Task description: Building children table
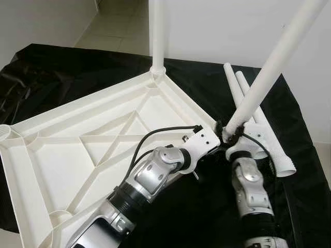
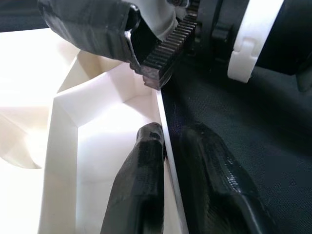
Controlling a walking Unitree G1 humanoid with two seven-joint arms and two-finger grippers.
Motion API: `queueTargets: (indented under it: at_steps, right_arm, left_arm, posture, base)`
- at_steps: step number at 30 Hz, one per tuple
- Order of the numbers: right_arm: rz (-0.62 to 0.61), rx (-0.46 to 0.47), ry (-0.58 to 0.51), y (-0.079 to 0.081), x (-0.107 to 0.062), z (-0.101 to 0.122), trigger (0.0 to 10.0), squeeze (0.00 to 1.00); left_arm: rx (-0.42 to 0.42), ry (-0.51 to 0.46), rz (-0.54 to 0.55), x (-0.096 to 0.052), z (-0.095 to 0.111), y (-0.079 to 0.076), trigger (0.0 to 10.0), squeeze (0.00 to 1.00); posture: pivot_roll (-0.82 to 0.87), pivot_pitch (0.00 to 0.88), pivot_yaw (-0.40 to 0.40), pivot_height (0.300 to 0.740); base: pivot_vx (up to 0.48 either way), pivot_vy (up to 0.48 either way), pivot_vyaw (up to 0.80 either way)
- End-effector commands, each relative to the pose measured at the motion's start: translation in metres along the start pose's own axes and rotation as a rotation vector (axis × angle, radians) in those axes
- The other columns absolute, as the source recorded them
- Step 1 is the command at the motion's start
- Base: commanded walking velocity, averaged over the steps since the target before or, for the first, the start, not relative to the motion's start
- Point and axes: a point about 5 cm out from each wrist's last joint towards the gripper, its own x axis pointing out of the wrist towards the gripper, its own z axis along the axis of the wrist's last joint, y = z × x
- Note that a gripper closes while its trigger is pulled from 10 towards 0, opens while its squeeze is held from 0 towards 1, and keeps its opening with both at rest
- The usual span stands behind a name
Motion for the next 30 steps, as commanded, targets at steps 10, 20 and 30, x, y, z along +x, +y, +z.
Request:
queueTargets:
  at_steps: [10,20,30]
  right_arm:
    - [0.267,-0.031,-0.015,-0.039,0.005,0.005,10.0,0.00]
    - [0.478,-0.049,0.066,-0.049,0.005,-0.003,10.0,0.00]
    - [0.542,-0.068,0.084,-0.057,0.017,-0.001,0.0,0.00]
  left_arm:
    - [-0.047,0.110,-0.153,0.009,-0.026,-0.025,10.0,0.00]
    - [-0.047,0.113,-0.150,0.008,-0.026,-0.024,10.0,0.00]
    - [-0.040,0.118,-0.144,0.007,-0.026,-0.020,10.0,0.00]
  posture:
    - [-0.05,0.058,-0.007,0.740]
    - [-0.05,0.061,0.012,0.740]
    - [-0.04,0.062,0.017,0.740]
  base:
    - [0.000,0.000,0.00]
    - [0.000,0.000,0.00]
    - [0.000,0.000,0.00]
